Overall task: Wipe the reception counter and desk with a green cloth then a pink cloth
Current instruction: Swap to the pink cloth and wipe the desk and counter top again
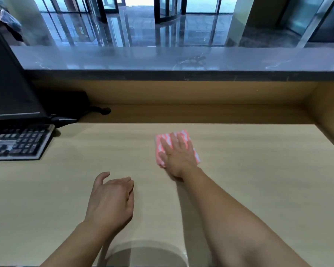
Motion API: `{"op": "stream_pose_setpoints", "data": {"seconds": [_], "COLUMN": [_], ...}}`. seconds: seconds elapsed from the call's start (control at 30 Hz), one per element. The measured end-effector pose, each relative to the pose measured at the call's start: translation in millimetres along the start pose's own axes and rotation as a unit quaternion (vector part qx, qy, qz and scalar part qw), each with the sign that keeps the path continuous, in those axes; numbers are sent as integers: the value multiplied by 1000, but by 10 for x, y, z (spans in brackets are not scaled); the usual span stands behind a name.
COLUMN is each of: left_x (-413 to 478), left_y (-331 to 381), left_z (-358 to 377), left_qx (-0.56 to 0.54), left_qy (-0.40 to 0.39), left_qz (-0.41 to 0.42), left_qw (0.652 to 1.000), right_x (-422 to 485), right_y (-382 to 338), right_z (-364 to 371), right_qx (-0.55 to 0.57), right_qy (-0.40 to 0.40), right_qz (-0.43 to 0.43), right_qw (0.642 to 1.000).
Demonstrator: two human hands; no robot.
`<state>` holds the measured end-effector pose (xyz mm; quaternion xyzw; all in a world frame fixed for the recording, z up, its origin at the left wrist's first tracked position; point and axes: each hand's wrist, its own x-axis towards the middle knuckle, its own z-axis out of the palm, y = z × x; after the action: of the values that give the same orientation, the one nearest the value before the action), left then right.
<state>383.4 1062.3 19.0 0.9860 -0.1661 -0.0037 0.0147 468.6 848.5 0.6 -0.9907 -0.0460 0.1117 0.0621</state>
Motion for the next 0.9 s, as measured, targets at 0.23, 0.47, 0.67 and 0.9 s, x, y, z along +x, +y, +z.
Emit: {"op": "stream_pose_setpoints", "data": {"seconds": [0.23,0.47,0.67,0.9], "left_x": [22,-13,-37,-304], "left_y": [321,327,294,44], "left_z": [-206,-272,-209,-38], "left_qx": [55,22,-4,-150], "left_qy": [-146,-178,-162,-81], "left_qz": [-30,-36,-31,-16], "left_qw": [987,983,986,985], "right_x": [-437,-651,-591,-368], "right_y": [1234,1483,1280,216], "right_z": [-40,-19,-12,97], "right_qx": [41,51,74,66], "right_qy": [22,10,-3,-2], "right_qz": [167,218,282,186], "right_qw": [985,975,956,980]}}
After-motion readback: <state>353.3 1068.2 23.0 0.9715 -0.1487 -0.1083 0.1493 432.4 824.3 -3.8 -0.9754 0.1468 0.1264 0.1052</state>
